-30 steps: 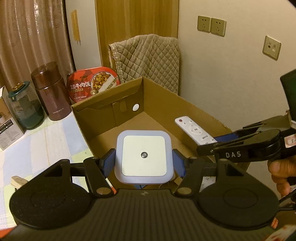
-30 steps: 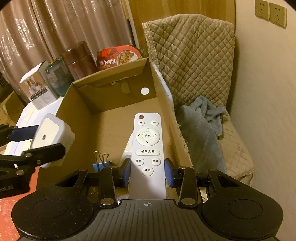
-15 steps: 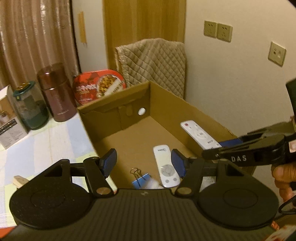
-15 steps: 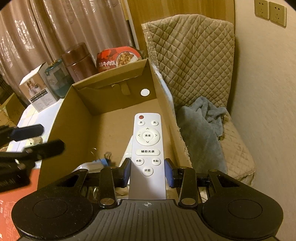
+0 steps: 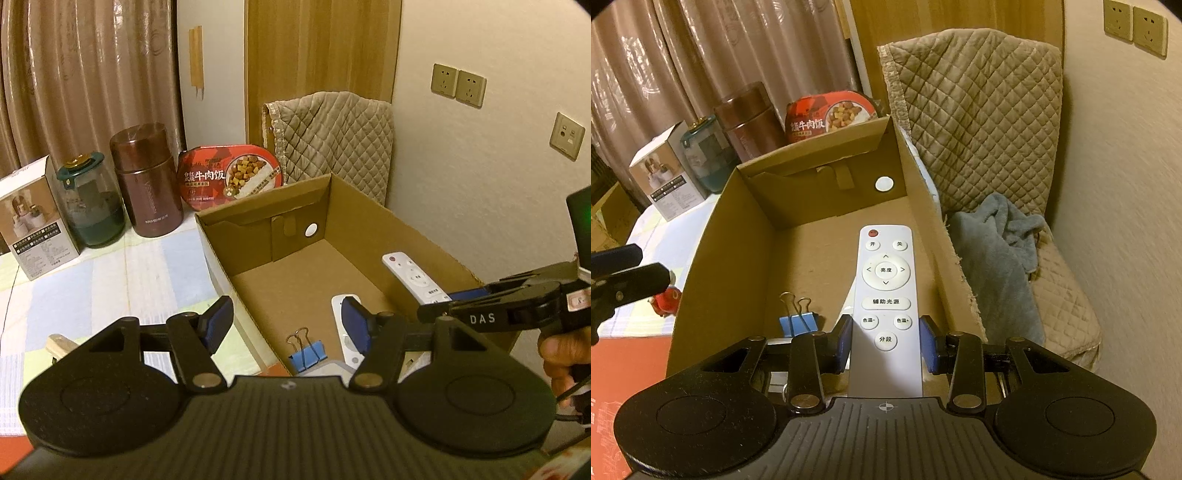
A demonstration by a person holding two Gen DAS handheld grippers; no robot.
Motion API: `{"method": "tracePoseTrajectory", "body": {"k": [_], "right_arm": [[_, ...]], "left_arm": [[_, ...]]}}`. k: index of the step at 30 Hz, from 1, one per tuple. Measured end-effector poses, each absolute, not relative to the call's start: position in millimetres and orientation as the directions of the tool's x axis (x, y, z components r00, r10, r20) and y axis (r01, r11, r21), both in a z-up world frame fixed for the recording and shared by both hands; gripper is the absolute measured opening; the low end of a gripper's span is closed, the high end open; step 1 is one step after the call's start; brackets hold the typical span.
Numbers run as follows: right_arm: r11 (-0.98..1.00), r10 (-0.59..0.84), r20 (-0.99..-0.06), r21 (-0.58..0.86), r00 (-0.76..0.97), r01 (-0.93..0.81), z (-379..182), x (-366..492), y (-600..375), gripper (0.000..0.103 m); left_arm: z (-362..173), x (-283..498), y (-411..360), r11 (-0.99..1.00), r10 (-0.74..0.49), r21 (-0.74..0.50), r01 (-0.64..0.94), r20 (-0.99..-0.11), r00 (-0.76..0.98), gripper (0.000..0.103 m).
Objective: Organize rigid objects
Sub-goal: 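Release the night light and remote into the box and withdraw both tools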
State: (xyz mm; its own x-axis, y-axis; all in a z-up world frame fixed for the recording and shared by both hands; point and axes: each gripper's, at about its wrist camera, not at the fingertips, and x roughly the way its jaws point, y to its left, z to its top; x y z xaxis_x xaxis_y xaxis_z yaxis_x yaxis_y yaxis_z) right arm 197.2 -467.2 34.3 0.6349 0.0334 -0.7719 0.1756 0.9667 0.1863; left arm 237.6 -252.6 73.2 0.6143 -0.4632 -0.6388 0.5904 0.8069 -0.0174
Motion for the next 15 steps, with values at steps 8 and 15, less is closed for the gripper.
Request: {"method": "tracePoseTrajectory", "body": {"k": [8,15], "right_arm": [[0.974,0.013,-0.774,0.154,0.634,0.168,33,200,-460,0.035],[0.983,-0.014,-0.754,0.108,0.657,0.146,48,191,-446,0.054]], "left_arm": [[70,235,-247,0.813,-0.462,-0.029,0.581,-0.64,0.614,0.061],[72,229,-234,0.827,-0.452,-0.039,0.561,-0.64,0.621,0.061]]}}
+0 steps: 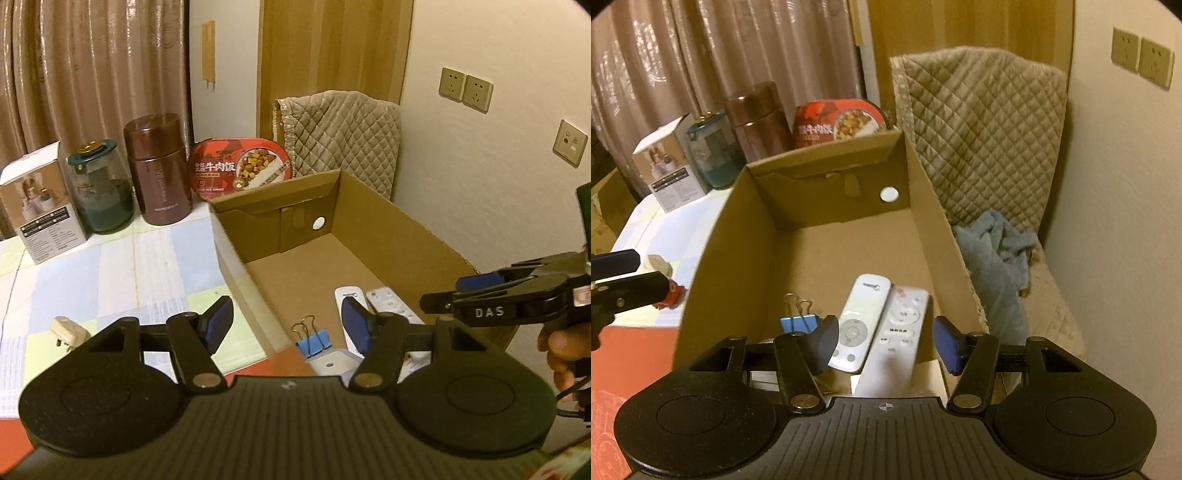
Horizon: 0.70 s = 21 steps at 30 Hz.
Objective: Organize rigid objects
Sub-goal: 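Release the night light and remote into the box and withdraw both tools, then move both tools back to the table toward the red toy and plug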
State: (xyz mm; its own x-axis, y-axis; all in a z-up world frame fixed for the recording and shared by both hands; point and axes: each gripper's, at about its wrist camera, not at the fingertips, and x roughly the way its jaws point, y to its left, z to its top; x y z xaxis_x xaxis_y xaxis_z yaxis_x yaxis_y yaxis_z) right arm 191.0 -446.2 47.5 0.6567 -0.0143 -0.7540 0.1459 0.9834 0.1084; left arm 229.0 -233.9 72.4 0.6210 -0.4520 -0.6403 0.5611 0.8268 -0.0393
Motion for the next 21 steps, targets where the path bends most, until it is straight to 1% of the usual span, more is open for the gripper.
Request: {"method": "tracePoseTrajectory", "body": {"k": [4,14,21], "right_arm": [[0.988,-0.022,-0.728,0.089,0.686,0.126,64,180,-431,0.054],[0.997,-0.004,-0.659,0.051,0.752,0.05,114,144,-372,0.055],[0.999,0.027,-0.636,0.045,0.771,0.002,130,123,-330,0.057]], "left_arm": [[80,223,-220,0.836,-0.446,-0.043,0.548,-0.634,0.632,0.061],[119,195,-168,0.866,-0.43,-0.051,0.497,-0.582,0.69,0.061],[142,173,-128,0.883,-0.413,-0.051,0.466,-0.553,0.724,0.061]]}}
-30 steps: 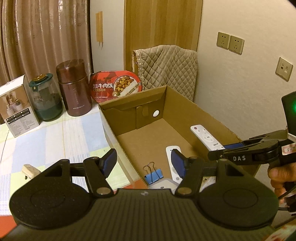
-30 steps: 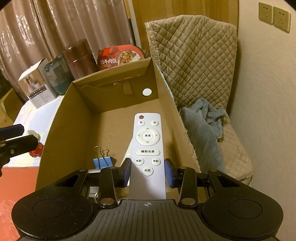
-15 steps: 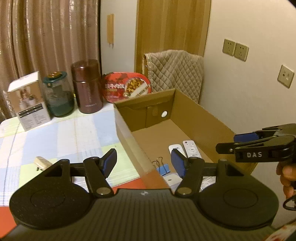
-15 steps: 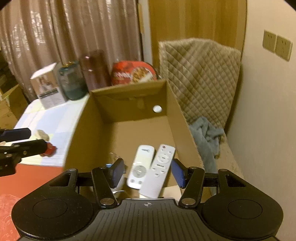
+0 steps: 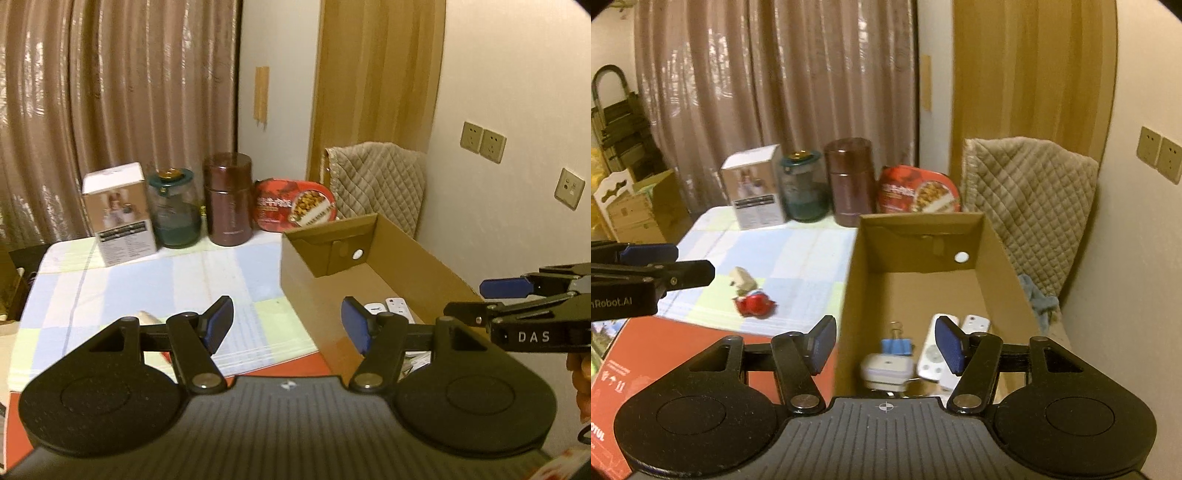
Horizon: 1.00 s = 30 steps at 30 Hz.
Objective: Organize rigid objects
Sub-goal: 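Move both tools back to the table toward the red toy and plug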
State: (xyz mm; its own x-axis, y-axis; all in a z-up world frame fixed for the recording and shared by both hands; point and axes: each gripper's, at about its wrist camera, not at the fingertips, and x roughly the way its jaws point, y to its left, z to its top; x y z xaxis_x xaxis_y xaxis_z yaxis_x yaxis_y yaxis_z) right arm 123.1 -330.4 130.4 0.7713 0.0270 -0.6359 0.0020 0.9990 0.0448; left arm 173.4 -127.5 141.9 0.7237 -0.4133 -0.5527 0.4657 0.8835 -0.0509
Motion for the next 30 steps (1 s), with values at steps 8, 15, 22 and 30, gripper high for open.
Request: {"method": "tracePoseTrajectory", "body": {"k": [8,15,22,30], "right_arm": [[0.999,0.05,-0.62,0.021,0.783,-0.047,140,114,-288,0.059],[0.996,0.073,-0.618,0.005,0.782,-0.09,140,119,-262,0.06],[0.994,0.102,-0.632,0.025,0.768,-0.111,126,128,-243,0.062],[0.988,0.151,-0.65,0.089,0.745,-0.123,90,146,-228,0.063]], "left_arm": [[153,157,-84,0.905,-0.384,-0.058,0.421,-0.534,0.753,0.061],[156,153,-53,0.923,-0.353,-0.063,0.379,-0.529,0.772,0.062],[145,158,-19,0.944,-0.306,-0.06,0.326,-0.536,0.787,0.065],[106,175,28,0.974,-0.214,-0.063,0.219,-0.582,0.785,0.066]]}}
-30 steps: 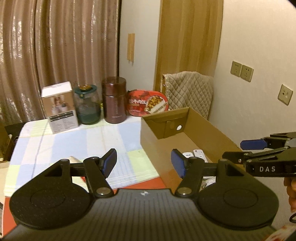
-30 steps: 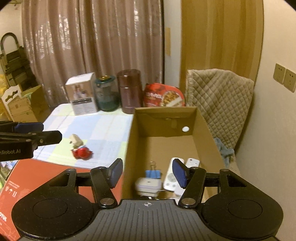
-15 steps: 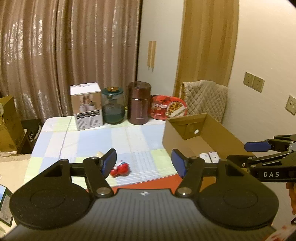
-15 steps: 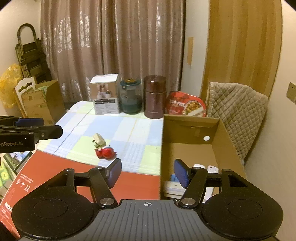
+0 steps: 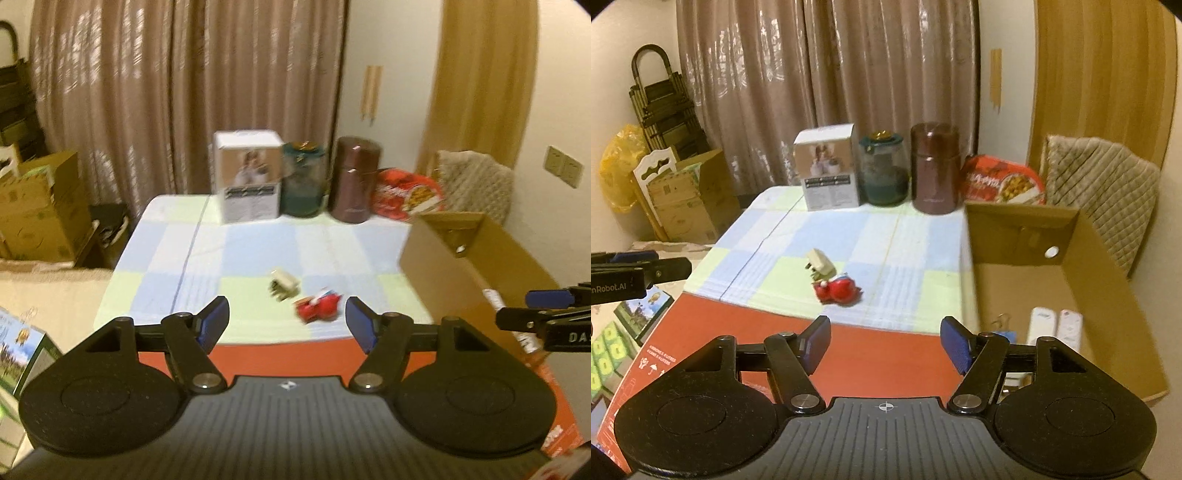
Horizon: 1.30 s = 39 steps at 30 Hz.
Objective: Organize rigid objects
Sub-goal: 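Move both tools back to the table toward the red toy and plug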
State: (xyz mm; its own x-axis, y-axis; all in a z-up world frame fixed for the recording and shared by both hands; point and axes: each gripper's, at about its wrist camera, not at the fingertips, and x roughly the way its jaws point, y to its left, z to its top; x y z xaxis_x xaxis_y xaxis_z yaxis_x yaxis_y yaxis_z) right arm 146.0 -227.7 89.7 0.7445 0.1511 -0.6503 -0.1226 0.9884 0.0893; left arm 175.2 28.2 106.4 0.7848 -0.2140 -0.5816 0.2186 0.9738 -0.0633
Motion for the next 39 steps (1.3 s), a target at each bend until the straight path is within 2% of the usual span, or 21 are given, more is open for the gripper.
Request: {"method": "tracePoseTrajectory", "body": {"k": [8,10,15,18,21,27,33,39], "right_arm": [[0.981,0.194,-0.645,0.135,0.739,-0.14,53,173,-219,0.064],[0.979,0.204,-0.643,0.138,0.738,-0.15,42,181,-215,0.066],[0.972,0.236,-0.631,0.156,0.739,-0.177,12,204,-204,0.081],[0.969,0.244,-0.638,0.135,0.73,-0.205,-3,221,-193,0.084],[0.969,0.237,-0.636,0.097,0.734,-0.229,-16,240,-183,0.085],[0.968,0.213,-0.65,0.042,0.729,-0.246,-48,274,-172,0.085],[0.959,0.237,-0.611,0.023,0.756,-0.282,-64,298,-161,0.086],[0.95,0.245,-0.606,-0.008,0.757,-0.313,-82,319,-144,0.086]], "left_arm": [[58,200,49,0.984,-0.164,-0.048,0.17,-0.616,0.77,0.066],[45,209,52,0.985,-0.155,-0.042,0.165,-0.621,0.768,0.066],[15,233,54,0.984,-0.161,-0.038,0.176,-0.621,0.767,0.067],[-1,248,57,0.983,-0.169,-0.046,0.178,-0.613,0.772,0.068],[-13,264,58,0.983,-0.17,-0.056,0.173,-0.622,0.764,0.069],[-25,291,56,0.985,-0.151,-0.026,0.171,-0.609,0.779,0.077],[-27,314,60,0.986,-0.158,-0.053,0.158,-0.595,0.788,0.086],[-32,330,63,0.987,-0.155,-0.067,0.144,-0.597,0.787,0.088]]}}
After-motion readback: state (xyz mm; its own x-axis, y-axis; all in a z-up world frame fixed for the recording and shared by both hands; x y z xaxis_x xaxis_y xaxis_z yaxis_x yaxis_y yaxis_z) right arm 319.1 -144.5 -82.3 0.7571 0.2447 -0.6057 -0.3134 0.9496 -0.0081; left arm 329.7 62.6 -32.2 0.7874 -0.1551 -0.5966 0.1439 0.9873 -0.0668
